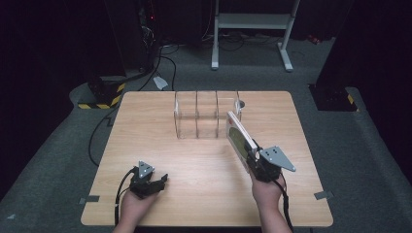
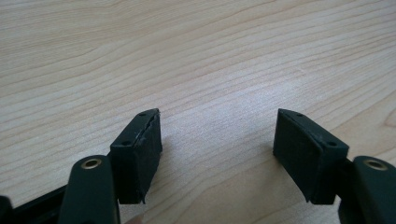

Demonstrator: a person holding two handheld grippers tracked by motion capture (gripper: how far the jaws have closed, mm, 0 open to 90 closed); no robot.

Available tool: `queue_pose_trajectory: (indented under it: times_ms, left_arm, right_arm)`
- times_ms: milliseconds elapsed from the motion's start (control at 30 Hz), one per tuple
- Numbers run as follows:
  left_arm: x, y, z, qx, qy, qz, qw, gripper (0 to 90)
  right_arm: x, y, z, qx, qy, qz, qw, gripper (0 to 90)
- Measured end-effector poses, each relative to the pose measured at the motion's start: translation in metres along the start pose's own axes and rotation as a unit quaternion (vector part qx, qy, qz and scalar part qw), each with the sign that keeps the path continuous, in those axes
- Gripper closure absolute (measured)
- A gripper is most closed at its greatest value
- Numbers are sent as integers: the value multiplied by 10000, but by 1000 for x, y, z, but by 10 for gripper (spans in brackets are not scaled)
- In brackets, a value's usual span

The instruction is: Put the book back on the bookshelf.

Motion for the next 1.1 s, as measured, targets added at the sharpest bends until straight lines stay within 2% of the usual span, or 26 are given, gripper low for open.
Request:
queue_pose_trajectory:
  times_ms: [167,733,1100]
  left_arm:
    - [0,0,0,-3,0,-1,10000,324]
    - [0,0,0,-8,-4,1,10000,324]
    - [0,0,0,-13,0,3,10000,325]
  right_arm:
    - [10,16,3,-73,-78,-58,9999,752]
    - [19,81,10,-370,-36,55,9993,751]
    - [24,105,11,-545,-52,84,9985,751]
Point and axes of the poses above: each handheld gripper's, and its own axes: y roughly forward along the jaws, x roughly out of its top, z roughly to its left, the point moved 10 cm from there along y, roughly forward along the jaws, and after that the axes turned 8 degrees about -x, right-handed, at the moved point
